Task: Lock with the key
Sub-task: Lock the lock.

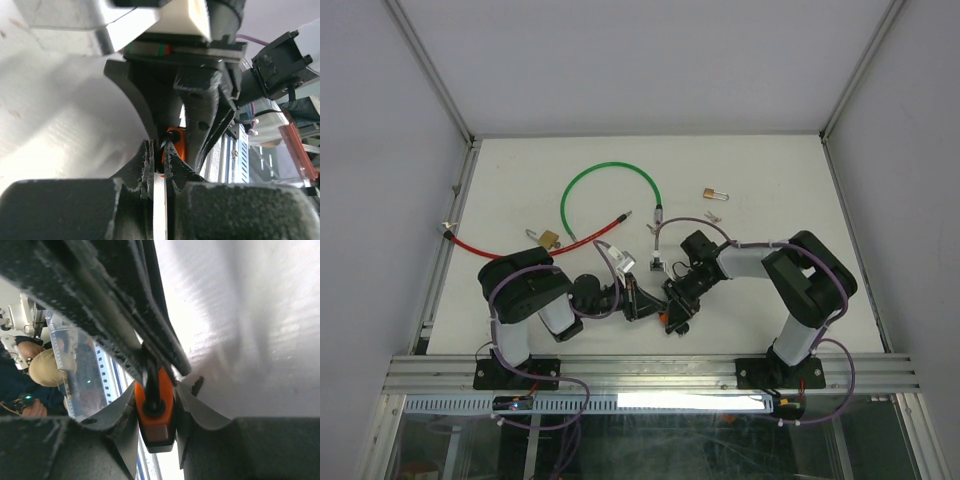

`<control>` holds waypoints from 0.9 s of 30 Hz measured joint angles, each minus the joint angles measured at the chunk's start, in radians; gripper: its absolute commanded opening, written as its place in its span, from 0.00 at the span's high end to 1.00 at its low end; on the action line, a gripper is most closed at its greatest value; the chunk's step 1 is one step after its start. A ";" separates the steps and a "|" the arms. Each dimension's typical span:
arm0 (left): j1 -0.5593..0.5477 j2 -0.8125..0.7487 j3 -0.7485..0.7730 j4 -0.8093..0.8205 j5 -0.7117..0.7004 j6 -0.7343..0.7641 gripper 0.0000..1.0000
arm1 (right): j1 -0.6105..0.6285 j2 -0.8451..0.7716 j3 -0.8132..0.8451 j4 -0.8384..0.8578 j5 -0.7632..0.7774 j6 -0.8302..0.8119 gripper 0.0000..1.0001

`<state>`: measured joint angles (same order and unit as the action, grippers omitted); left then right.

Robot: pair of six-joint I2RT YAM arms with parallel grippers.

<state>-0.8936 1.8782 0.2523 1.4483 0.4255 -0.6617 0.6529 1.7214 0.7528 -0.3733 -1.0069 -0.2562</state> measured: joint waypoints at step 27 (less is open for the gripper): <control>0.052 -0.664 -0.177 -0.315 -0.219 -0.003 0.21 | -0.044 -0.020 0.198 0.100 -0.152 -0.104 1.00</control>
<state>-0.8417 1.2140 0.0750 1.1328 0.2062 -0.6651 0.6086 1.7012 0.9512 -0.2737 -1.1591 -0.3599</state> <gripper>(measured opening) 0.688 0.312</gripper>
